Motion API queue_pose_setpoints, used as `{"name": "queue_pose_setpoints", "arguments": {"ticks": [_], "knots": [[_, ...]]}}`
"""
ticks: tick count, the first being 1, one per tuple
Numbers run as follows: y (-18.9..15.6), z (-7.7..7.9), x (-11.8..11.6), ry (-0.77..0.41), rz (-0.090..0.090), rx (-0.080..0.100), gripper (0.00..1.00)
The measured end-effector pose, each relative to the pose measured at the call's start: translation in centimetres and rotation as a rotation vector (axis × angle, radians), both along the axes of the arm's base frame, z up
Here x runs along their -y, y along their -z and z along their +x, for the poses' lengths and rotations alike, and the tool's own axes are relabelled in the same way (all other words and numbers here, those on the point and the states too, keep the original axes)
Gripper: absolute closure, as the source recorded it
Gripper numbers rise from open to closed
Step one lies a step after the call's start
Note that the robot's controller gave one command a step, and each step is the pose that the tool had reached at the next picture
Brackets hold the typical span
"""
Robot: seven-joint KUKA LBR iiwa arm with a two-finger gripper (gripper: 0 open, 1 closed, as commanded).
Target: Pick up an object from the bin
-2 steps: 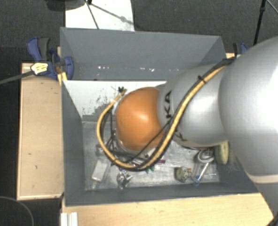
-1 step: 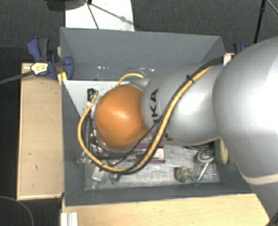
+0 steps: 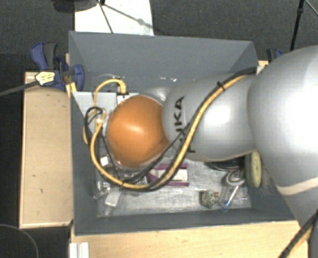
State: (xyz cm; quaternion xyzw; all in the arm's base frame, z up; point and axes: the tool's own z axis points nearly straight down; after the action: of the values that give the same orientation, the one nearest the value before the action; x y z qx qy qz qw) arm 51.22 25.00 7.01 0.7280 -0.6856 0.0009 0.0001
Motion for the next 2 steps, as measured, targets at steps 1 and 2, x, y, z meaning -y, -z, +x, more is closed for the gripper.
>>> {"name": "queue_pose_setpoints", "arguments": {"ticks": [1, 2], "knots": [[-0.04, 0.04, 0.09, 0.011, -0.001, -0.003, 0.0], [-0.03, -0.02, -0.05, 0.014, 0.002, -0.004, 1.0]]}}
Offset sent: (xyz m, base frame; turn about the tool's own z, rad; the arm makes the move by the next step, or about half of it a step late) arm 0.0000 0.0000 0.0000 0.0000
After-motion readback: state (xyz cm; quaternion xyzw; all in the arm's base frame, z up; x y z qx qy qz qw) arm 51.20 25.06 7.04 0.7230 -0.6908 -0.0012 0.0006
